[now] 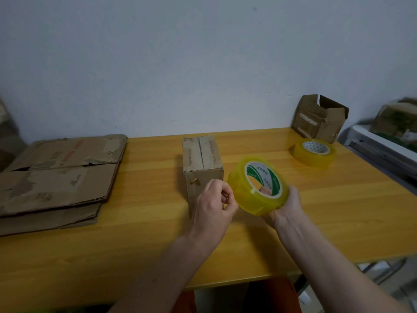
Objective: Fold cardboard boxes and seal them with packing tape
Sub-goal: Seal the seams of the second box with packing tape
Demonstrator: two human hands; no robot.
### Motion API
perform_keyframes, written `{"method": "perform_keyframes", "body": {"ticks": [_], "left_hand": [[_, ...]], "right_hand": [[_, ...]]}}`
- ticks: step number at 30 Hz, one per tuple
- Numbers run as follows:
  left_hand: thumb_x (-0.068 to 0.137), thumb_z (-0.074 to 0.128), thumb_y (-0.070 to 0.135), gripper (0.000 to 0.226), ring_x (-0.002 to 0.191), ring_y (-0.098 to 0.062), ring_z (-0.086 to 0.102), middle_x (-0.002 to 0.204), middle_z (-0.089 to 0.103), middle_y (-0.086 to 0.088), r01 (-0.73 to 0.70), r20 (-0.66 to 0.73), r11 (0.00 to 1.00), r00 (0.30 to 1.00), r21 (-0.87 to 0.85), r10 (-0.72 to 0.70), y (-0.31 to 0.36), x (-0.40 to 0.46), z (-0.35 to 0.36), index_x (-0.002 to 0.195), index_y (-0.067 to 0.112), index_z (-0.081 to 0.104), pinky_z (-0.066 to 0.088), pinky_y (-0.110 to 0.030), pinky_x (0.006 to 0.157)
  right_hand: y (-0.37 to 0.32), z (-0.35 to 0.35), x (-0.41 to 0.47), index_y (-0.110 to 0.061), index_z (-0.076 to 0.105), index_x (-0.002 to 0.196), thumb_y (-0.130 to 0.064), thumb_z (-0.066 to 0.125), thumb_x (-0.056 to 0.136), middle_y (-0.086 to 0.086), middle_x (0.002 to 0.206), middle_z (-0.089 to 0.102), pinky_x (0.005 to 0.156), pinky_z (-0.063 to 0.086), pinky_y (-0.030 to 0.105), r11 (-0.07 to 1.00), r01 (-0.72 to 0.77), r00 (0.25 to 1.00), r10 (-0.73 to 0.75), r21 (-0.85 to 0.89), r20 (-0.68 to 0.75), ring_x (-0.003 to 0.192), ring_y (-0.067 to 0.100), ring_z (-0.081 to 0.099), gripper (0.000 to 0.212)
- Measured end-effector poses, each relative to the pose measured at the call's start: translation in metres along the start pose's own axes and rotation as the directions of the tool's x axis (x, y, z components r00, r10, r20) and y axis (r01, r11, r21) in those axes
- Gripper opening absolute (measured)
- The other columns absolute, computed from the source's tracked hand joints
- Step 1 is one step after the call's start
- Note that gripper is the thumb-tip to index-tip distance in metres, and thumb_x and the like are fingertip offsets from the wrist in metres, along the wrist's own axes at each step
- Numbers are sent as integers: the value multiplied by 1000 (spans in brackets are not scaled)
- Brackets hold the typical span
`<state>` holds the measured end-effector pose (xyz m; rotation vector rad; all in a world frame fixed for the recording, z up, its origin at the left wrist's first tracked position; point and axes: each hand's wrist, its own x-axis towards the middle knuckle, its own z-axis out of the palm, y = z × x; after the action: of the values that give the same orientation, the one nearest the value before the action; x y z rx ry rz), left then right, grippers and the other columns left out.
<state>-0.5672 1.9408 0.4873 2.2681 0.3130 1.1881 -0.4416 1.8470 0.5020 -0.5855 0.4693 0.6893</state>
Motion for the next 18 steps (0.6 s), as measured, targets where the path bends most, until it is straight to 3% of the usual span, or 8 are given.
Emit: {"method": "perform_keyframes", "body": {"ticks": [4, 9, 11, 13, 14, 16, 18], "left_hand": [[79, 60, 6, 5, 64, 4, 46, 76, 44, 10, -17, 32, 1000, 999, -20, 18, 3, 1, -3, 82, 8, 56, 37, -7, 57], [81, 64, -5, 14, 62, 2, 41, 77, 44, 8, -53, 136, 998, 990, 33, 48, -1, 15, -17, 83, 5, 55, 40, -12, 58], [84, 62, -3, 13, 62, -1, 43, 75, 43, 11, -10, 175, 999, 985, 35, 3, -4, 23, -24, 84, 7, 54, 40, -12, 59], [88, 61, 1, 9, 61, -3, 43, 74, 46, 9, 94, 210, 996, 973, 1, -92, -4, 27, -29, 85, 8, 55, 41, -14, 59], [89, 60, 2, 9, 61, -4, 43, 76, 47, 8, 142, 223, 989, 966, -34, -131, -3, 28, -31, 86, 8, 55, 42, -15, 59], [90, 58, 2, 12, 65, -7, 47, 86, 49, 4, 189, 224, 975, 962, -121, -158, -1, 27, -32, 85, 12, 54, 44, -16, 61], [92, 56, 1, 18, 69, -11, 52, 92, 55, 0, 216, 215, 955, 961, -203, -172, -1, 24, -32, 85, 18, 52, 48, -21, 62]], "right_hand": [[-1, -3, 3, -13, 50, 84, -21, 38, 90, 0, 57, 40, 35, 36, 13, 998, -56, 998, 57, -22, 33, 33, 9, 41, 16], [-5, 1, 4, -12, 52, 105, -17, 40, 92, 1, 67, 40, 33, 37, 15, 997, -67, 997, 68, -33, 39, 34, 9, 41, 18], [-8, 3, 2, -12, 57, 109, -15, 42, 93, 2, 71, 45, 32, 39, 16, 993, -93, 995, 96, -71, 35, 38, 10, 43, 22], [-8, 3, 5, -7, 61, 119, -13, 42, 93, 4, 89, 56, 34, 43, 17, 988, -137, 989, 140, -67, 49, 52, 11, 49, 32], [-8, 0, 10, -7, 61, 123, -12, 42, 92, 3, 102, 59, 40, 49, 18, 986, -155, 986, 158, -54, 54, 64, 11, 53, 37], [-7, -2, 14, -8, 63, 122, -9, 44, 88, 1, 123, 60, 67, 55, 18, 982, -186, 980, 189, -41, 60, 91, 11, 57, 39], [-7, -2, 16, -7, 64, 119, -6, 46, 84, 5, 128, 59, 80, 52, 21, 977, -209, 975, 211, -33, 71, 107, 10, 57, 40]]}}
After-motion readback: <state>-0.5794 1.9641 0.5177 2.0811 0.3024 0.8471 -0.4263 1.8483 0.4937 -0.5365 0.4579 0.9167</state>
